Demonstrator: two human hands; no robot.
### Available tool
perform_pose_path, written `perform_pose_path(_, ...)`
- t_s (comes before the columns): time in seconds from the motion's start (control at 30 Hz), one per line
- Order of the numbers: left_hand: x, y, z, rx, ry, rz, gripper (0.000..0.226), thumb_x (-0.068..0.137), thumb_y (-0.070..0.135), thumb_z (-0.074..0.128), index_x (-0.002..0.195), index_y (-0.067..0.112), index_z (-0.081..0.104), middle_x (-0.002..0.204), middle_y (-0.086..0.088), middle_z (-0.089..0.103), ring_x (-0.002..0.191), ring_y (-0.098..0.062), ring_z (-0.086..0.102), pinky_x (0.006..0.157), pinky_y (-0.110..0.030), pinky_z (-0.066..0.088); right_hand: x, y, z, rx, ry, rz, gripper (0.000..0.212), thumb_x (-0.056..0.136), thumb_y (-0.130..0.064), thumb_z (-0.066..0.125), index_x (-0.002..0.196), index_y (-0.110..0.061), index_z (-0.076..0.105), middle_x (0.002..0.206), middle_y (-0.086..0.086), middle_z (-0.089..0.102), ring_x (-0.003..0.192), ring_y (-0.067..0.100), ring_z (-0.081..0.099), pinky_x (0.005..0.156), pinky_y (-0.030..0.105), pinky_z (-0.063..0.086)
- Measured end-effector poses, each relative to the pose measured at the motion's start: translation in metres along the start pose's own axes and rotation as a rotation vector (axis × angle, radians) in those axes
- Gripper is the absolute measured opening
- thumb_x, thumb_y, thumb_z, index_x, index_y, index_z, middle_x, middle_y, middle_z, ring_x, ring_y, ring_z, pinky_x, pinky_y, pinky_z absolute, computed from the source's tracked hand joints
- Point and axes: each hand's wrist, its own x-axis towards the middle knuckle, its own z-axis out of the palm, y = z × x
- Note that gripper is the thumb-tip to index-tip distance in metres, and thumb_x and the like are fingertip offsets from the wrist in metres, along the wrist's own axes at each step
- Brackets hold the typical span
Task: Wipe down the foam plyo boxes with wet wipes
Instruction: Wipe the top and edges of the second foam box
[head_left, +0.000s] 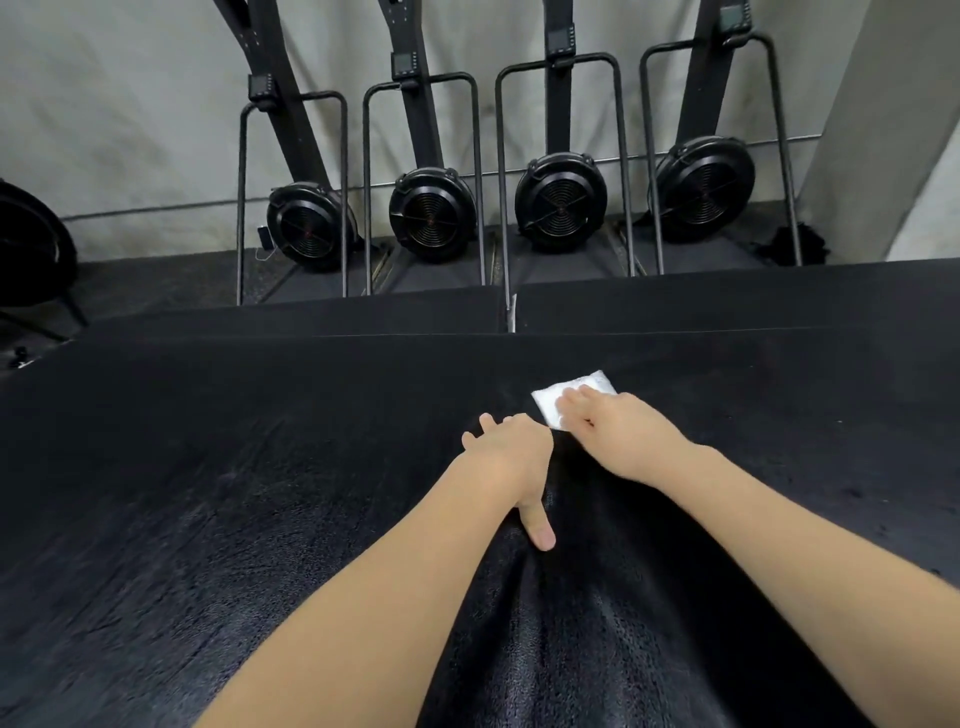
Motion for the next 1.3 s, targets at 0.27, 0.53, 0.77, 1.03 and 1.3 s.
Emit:
perform_pose_path(0.27, 0.000, -0.002, 0.001, -0.042, 0.035, 0.012, 0.105, 0.060, 0.050, 0.093, 0.132, -0.008, 0.043, 0.143, -0.022, 0.041, 0.142, -0.049, 0.029, 0.111, -0.060, 0.038, -0.041, 0.089, -0.028, -0.074, 0.116, 0.392, 0.025, 0.104, -0.020, 0.030, 0.110, -0.013, 0.054, 0.103, 0.008, 0.061, 0.074, 0.029, 0.049, 0.069, 0.036, 0.048)
perform_pose_path(0.53, 0.000, 0.001, 0.000, -0.066, 0.034, -0.013, 0.103, 0.060, 0.045, 0.095, 0.132, -0.009, 0.047, 0.146, -0.021, 0.039, 0.143, -0.051, 0.027, 0.110, -0.061, 0.039, -0.054, -0.024, 0.005, 0.039, 0.124, 0.078, 0.018, 0.101, -0.020, 0.041, 0.108, -0.015, 0.056, 0.100, -0.006, 0.052, 0.078, 0.019, 0.048, 0.062, 0.033, 0.037)
perform_pose_path(0.77, -0.003, -0.002, 0.000, -0.054, 0.048, 0.001, 0.101, 0.059, 0.049, 0.094, 0.129, -0.007, 0.047, 0.139, -0.020, 0.044, 0.140, -0.049, 0.032, 0.106, -0.058, 0.044, -0.054, 0.003, 0.004, 0.036, 0.130, 0.047, 0.014, 0.103, -0.026, 0.038, 0.109, -0.023, 0.051, 0.110, -0.006, 0.058, 0.092, 0.019, 0.058, 0.073, 0.041, 0.054)
perform_pose_path(1.03, 0.001, 0.003, 0.001, -0.011, 0.045, -0.015, 0.105, 0.063, 0.052, 0.091, 0.134, -0.009, 0.042, 0.148, -0.021, 0.039, 0.142, -0.048, 0.032, 0.107, -0.057, 0.044, -0.075, 0.095, -0.008, -0.251, 0.259, 0.254, 0.018, 0.093, -0.015, 0.057, 0.106, -0.003, 0.061, 0.100, 0.013, 0.062, 0.082, 0.034, 0.063, 0.060, 0.036, 0.049)
perform_pose_path(1.3, -0.001, 0.000, 0.003, 0.009, 0.070, 0.007, 0.104, 0.062, 0.051, 0.093, 0.136, -0.005, 0.044, 0.146, -0.023, 0.040, 0.141, -0.047, 0.035, 0.108, -0.054, 0.045, -0.078, -0.043, 0.030, -0.045, 0.210, -0.008, 0.034, 0.090, -0.025, 0.024, 0.098, -0.019, 0.057, 0.101, -0.002, 0.053, 0.086, 0.019, 0.056, 0.058, 0.032, 0.051)
